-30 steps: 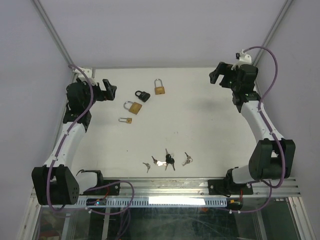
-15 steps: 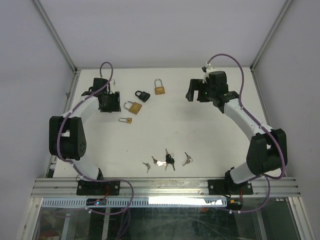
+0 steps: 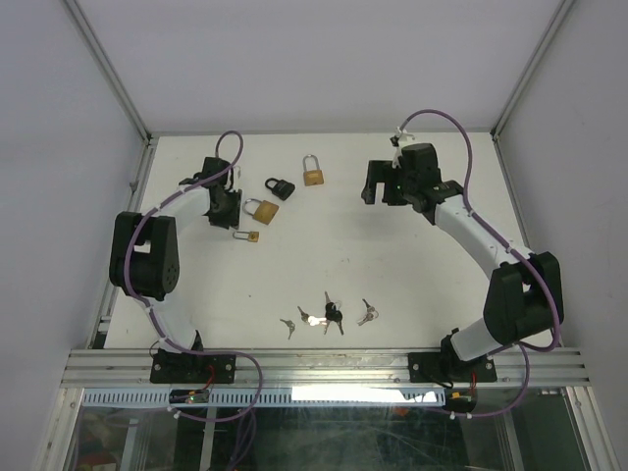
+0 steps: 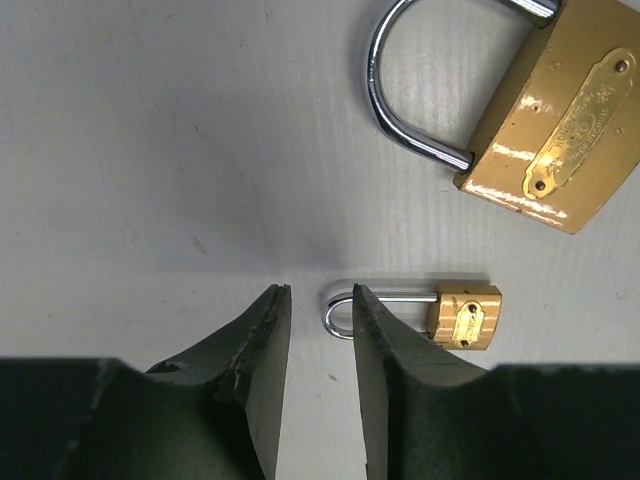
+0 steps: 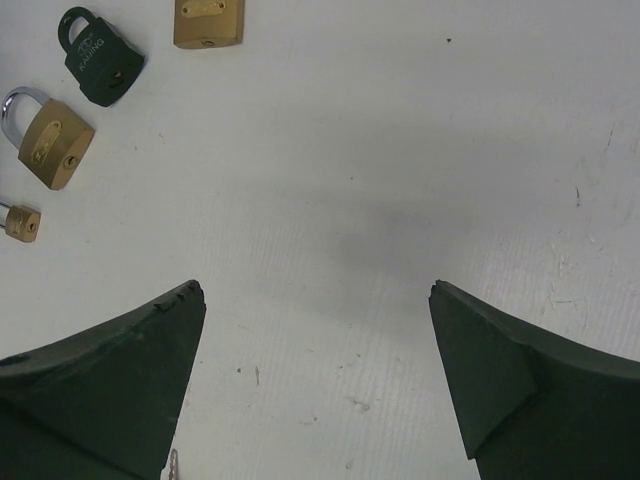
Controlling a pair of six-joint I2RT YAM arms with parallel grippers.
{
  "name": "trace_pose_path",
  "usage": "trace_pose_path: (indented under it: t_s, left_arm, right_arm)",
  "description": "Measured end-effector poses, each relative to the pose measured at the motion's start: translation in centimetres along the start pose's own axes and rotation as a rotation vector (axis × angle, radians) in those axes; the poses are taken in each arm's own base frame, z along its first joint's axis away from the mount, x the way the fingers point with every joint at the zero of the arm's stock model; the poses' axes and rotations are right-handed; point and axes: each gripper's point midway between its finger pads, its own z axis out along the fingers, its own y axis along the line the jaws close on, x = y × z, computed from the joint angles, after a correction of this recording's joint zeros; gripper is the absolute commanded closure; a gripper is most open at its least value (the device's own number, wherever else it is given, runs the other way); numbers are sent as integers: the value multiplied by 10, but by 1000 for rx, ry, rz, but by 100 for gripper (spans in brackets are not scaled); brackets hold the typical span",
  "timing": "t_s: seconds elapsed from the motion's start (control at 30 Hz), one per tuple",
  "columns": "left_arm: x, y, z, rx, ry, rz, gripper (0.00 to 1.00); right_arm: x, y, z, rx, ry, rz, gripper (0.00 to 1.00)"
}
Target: Unlock with the key
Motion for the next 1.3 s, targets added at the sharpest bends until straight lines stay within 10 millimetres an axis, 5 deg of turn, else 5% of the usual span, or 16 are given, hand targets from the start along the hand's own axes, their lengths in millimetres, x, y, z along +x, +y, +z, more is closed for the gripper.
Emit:
trace_pose_path:
  t_s: [0.17, 0.33, 0.5, 0.63, 0.8, 1.0, 1.3]
  left_arm:
    - [-3, -16, -6, 120, -15, 107, 38]
    - [-15, -50, -37, 462, -98, 488, 20]
    - [-31, -37, -60, 617, -191, 908, 1]
    - [-49, -38, -46, 724, -198, 1202, 2]
    - [-10, -47, -14, 845, -94, 1370, 7]
    - [26, -63, 0, 887, -66, 1504, 22]
    - [19, -61, 8, 826, -89, 1572, 34]
  right_arm:
    - [4, 1, -1, 2, 16, -3, 3]
    - [7, 5, -1, -12, 26, -11, 3]
    - [9, 8, -1, -23, 32, -24, 3]
    - [11, 11, -2, -28, 37, -35, 3]
    - [17, 13, -10, -28, 43, -49, 3]
    - [20, 11, -17, -16, 36, -54, 3]
    - [28, 10, -19, -10, 50, -57, 3]
